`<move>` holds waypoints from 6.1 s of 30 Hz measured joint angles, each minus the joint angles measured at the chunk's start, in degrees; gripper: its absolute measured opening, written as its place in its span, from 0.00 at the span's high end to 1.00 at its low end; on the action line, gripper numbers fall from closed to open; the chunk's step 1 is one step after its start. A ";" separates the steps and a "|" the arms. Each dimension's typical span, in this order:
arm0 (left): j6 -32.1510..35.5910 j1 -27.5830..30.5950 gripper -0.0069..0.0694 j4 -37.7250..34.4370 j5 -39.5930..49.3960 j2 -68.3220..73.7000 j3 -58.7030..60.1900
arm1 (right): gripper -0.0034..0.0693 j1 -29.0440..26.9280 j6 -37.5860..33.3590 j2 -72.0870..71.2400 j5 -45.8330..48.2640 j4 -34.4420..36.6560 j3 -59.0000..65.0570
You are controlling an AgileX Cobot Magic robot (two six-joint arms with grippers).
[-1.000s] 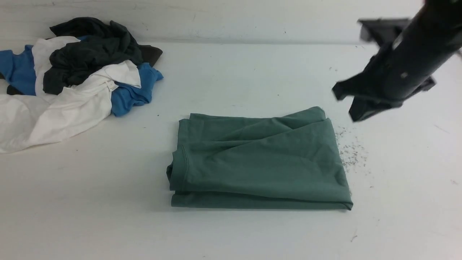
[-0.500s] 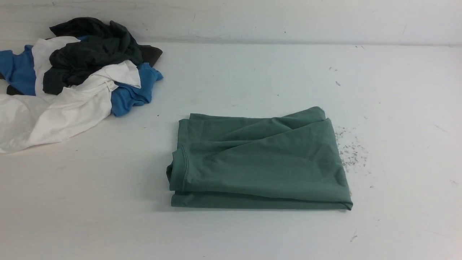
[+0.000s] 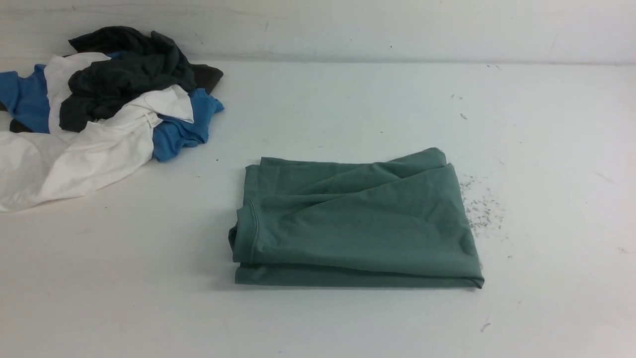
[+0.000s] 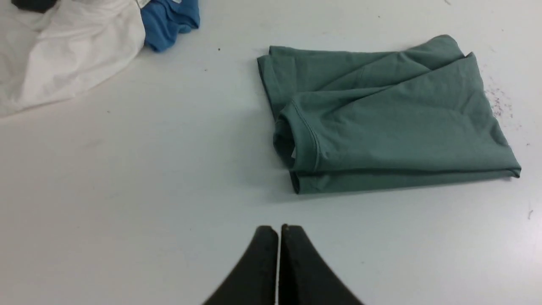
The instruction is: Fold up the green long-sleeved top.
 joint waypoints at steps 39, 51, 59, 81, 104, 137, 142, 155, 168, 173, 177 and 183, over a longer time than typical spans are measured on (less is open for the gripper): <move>0.88 0.06 0.91 5.39 -15.11 -19.41 22.71 | 0.97 0.00 0.13 0.00 -0.48 -2.94 1.76; 6.08 10.42 0.91 6.88 -40.22 -31.58 48.22 | 0.97 0.00 0.13 0.00 -0.46 -2.94 1.76; 6.39 10.67 0.91 7.24 -39.59 -32.02 53.99 | 0.97 0.00 0.13 0.00 -0.41 -2.94 1.76; 6.43 10.67 0.91 7.24 -39.40 -32.02 53.99 | 0.97 0.00 0.13 0.00 -0.29 -2.94 1.76; 6.08 10.67 0.91 7.24 -39.34 -32.02 53.99 | 0.97 -16.47 -0.30 0.00 5.19 -9.39 21.50; 6.08 10.67 0.91 7.24 -39.16 -32.02 53.99 | 0.97 -17.64 0.13 0.05 6.13 -9.09 24.11; 6.08 10.67 0.91 7.24 -39.16 -32.02 53.99 | 0.97 -17.66 0.13 0.05 6.12 -9.09 24.11; 6.08 10.67 0.91 7.24 -39.16 -32.02 53.99 | 0.97 -17.66 0.13 0.05 6.12 -9.09 24.11; 6.08 10.67 0.91 7.24 -39.16 -32.02 53.99 | 0.97 -17.66 0.13 0.05 6.07 -9.09 24.11; 6.08 10.67 0.91 7.24 -39.16 -32.02 53.99 | 0.97 -17.66 -0.50 0.05 6.07 -9.09 24.11; 5.78 10.67 0.91 7.24 -39.16 -32.02 53.99 | 0.97 -17.66 -0.57 0.05 6.07 -9.09 24.11; 5.59 10.67 0.91 7.24 -39.16 -32.02 53.99 | 0.97 -17.66 -0.57 0.05 6.01 -9.09 24.11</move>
